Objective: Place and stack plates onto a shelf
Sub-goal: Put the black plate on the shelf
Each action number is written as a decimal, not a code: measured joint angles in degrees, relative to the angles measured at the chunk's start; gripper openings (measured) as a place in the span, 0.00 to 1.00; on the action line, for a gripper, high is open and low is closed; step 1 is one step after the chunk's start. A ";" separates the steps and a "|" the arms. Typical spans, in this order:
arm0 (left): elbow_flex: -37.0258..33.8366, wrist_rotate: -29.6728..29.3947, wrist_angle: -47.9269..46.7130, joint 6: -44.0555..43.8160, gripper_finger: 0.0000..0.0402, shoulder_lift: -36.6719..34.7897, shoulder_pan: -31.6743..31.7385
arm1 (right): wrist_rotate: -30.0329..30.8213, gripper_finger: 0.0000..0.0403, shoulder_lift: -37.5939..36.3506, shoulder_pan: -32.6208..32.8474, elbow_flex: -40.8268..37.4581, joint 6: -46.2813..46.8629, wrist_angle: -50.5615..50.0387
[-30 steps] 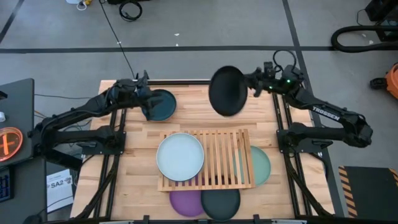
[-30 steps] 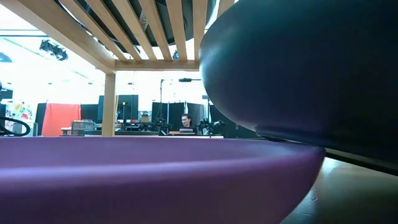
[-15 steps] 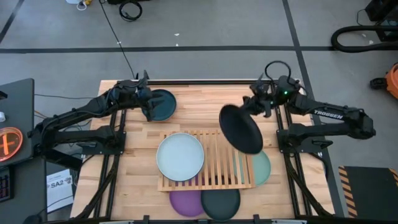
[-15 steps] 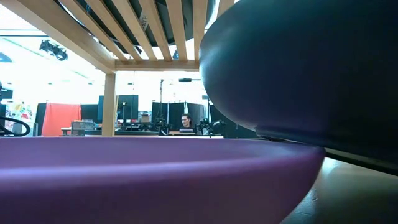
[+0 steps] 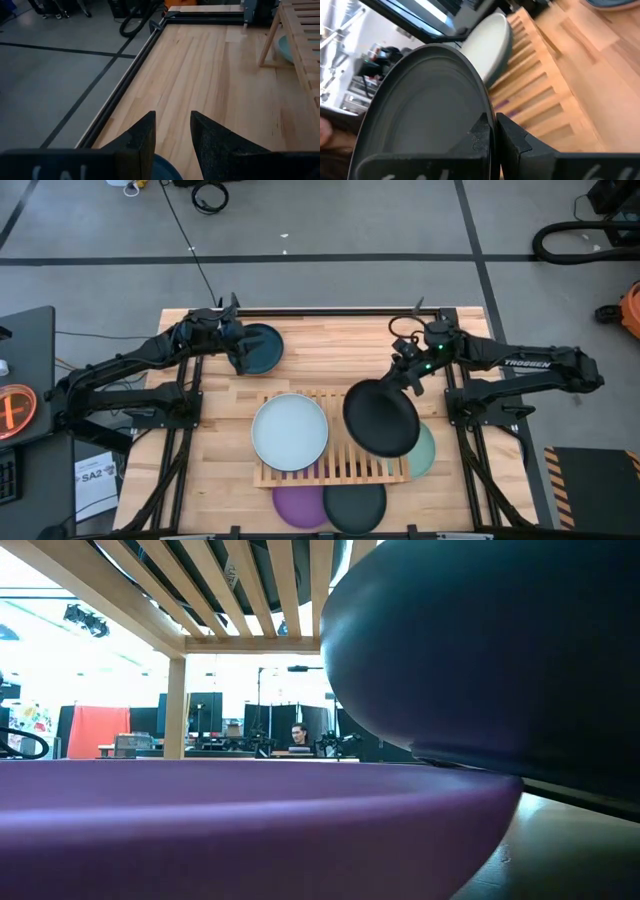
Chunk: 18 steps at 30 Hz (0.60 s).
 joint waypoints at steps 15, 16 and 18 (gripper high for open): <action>0.00 0.00 0.00 -0.02 0.32 0.00 0.00 | 4.78 0.06 3.20 0.38 -0.02 -5.83 -5.27; 0.00 0.00 0.00 -0.02 0.32 0.00 0.00 | 5.06 0.06 3.63 0.38 -0.02 -6.09 -5.72; 0.00 0.00 0.00 -0.02 0.32 0.00 0.00 | 5.56 0.06 4.46 0.37 -0.02 -6.74 -6.29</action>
